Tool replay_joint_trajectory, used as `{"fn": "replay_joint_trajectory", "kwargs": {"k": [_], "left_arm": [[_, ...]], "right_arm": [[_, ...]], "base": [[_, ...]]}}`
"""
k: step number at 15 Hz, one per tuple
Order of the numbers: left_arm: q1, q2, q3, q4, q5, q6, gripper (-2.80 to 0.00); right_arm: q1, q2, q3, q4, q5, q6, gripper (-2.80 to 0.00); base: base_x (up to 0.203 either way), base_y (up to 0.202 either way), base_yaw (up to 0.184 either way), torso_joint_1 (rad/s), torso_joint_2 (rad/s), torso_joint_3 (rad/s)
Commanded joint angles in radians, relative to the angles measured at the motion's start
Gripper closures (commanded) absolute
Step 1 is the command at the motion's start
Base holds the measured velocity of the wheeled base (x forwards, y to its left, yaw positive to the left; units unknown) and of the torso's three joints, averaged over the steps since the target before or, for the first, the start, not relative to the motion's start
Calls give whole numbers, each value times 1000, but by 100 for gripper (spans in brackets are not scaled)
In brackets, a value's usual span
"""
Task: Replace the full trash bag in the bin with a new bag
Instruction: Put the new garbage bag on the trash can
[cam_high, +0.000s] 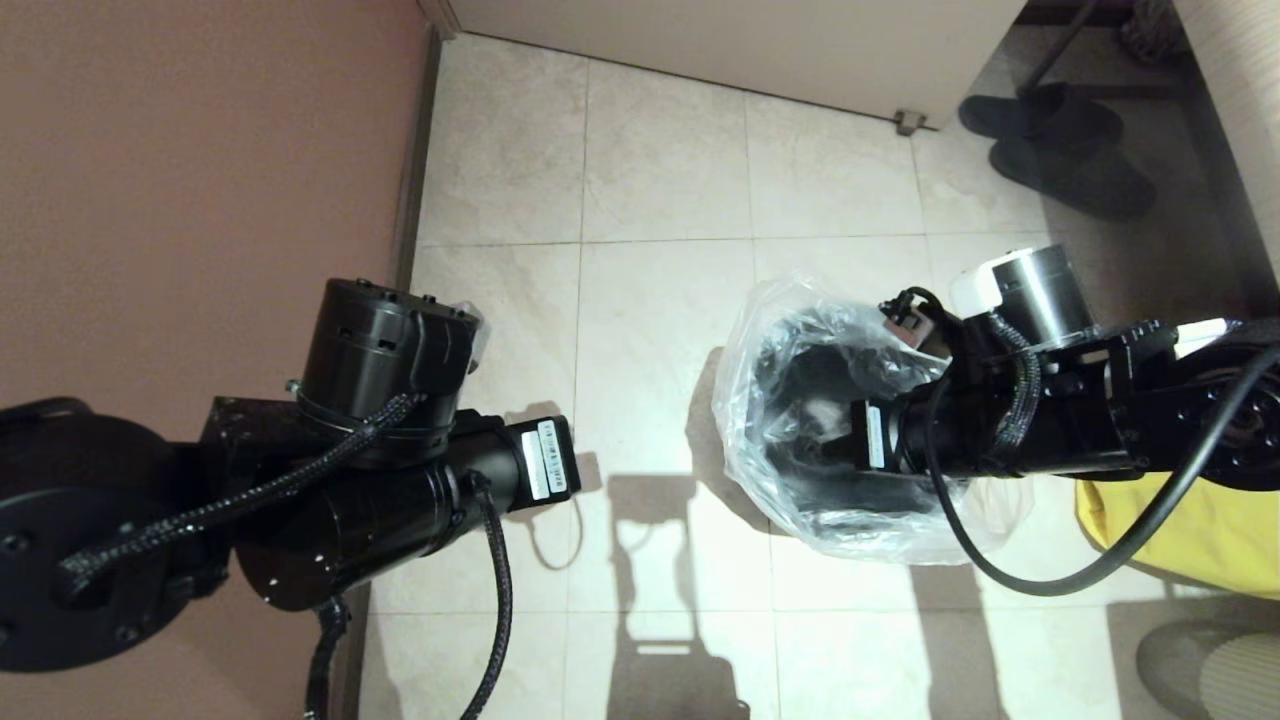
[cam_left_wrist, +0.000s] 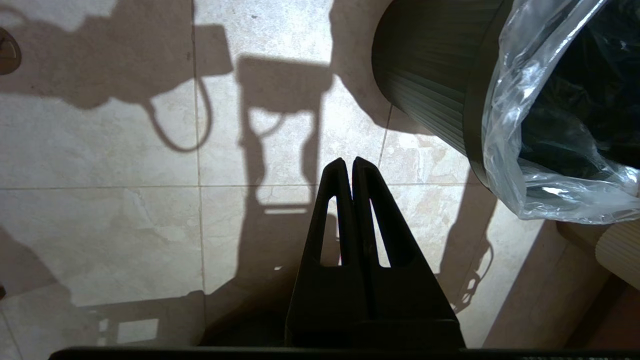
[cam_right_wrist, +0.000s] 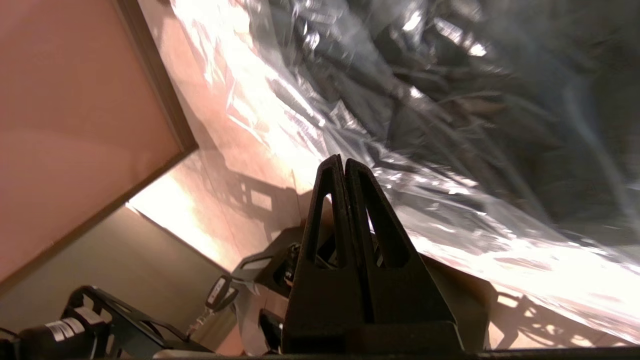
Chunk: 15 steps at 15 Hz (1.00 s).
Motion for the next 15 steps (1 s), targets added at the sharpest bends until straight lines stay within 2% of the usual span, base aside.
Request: {"fn": "replay_joint_trajectory", "kwargs": {"k": [1, 4, 10, 11, 13, 15], "left_arm": [[-1, 3, 0, 0, 4, -3, 0], [0, 7, 3, 0, 4, -5, 0], [2, 3, 14, -2, 6, -5, 0], [2, 0, 13, -3, 6, -5, 0], [1, -4, 19, -3, 6, -5, 0], [0, -22, 30, -3, 6, -5, 0]], "right_arm": [[19, 55, 2, 0, 2, 3, 0], [63, 74, 19, 2, 11, 38, 0], [74, 86, 27, 0, 18, 78, 0], [74, 94, 28, -23, 15, 85, 0], [72, 124, 31, -116, 13, 147, 0], [65, 162, 24, -142, 15, 173, 0]], "base": [[0, 0, 0, 0, 0, 0], [0, 0, 0, 0, 0, 0], [0, 0, 0, 0, 0, 0], [0, 0, 0, 0, 0, 0], [0, 0, 0, 0, 0, 0], [0, 0, 0, 0, 0, 0]]}}
